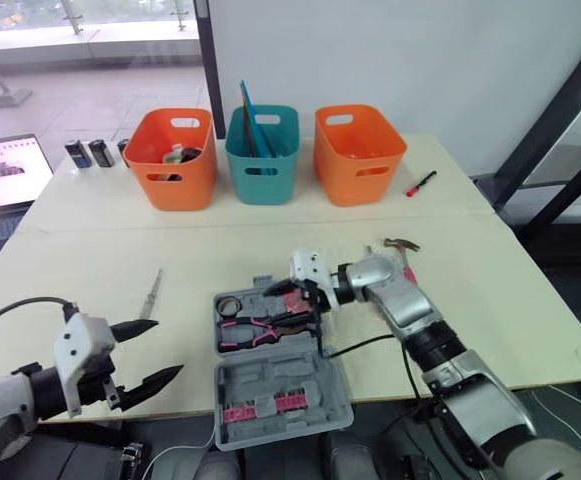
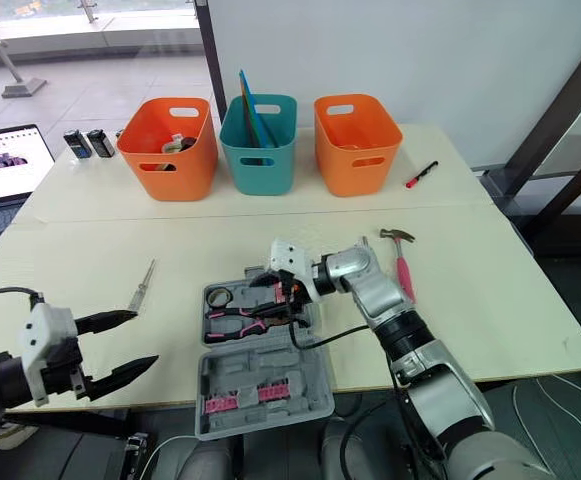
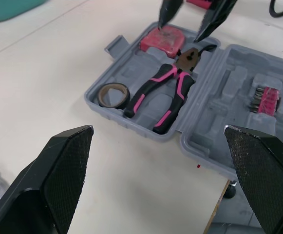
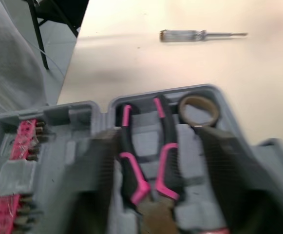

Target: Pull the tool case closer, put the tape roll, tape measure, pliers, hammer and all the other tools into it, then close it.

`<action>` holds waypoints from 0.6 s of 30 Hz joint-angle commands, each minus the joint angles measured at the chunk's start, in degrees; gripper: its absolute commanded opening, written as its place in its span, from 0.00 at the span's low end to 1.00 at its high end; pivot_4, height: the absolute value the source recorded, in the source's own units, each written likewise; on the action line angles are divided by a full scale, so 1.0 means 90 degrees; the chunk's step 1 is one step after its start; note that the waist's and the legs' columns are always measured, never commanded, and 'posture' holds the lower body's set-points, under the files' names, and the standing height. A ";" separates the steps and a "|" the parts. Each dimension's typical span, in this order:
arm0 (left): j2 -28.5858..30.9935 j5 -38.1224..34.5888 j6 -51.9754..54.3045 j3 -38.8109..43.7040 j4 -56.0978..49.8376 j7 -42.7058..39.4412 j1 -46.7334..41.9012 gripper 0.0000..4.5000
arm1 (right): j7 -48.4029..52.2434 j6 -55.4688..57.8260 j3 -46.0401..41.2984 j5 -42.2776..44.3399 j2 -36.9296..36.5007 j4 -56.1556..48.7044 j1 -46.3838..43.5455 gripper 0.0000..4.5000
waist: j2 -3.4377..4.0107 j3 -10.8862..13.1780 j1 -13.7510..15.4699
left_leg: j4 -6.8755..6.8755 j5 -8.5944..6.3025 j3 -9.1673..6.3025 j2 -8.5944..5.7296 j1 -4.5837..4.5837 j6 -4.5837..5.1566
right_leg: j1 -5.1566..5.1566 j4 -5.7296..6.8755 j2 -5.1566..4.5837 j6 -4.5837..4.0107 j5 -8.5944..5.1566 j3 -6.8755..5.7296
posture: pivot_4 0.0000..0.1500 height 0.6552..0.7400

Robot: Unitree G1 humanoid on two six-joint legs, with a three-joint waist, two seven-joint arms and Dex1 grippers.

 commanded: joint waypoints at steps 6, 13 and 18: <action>0.0177 0.0137 0.0171 -0.0152 -0.0153 0.0260 -0.0123 1.00 | -0.0274 0.0095 0.0104 -0.0137 0.0222 0.0046 -0.0122 0.01 | -0.0001 0.0000 0.0018 | 0.0000 0.0000 0.0000 0.0000 0.0000 0.0000 | 0.0001 0.0000 0.0000 0.0000 0.0000 0.0000 | 1.00 0.93; 0.0341 0.0731 0.0294 -0.0627 0.0077 0.0616 -0.0379 1.00 | -0.1354 -0.0435 0.0779 -0.1329 0.0431 0.2371 0.0006 0.01 | -0.0002 -0.0021 -0.0043 | -0.0009 0.0000 0.0006 0.0000 0.0042 0.0000 | 0.0032 -0.0002 0.0000 0.0000 0.0000 0.0007 | 1.00 0.93; 0.0476 0.0250 0.0754 -0.0537 -0.0012 0.0280 -0.0290 1.00 | -0.1114 -0.0530 0.0280 -0.0704 0.0537 0.1799 0.0069 0.01 | -0.0002 -0.0038 -0.0089 | -0.0045 -0.0004 0.0006 0.0002 0.0180 -0.0004 | 0.0152 -0.0027 0.0000 -0.0005 -0.0010 0.0007 | 1.00 0.93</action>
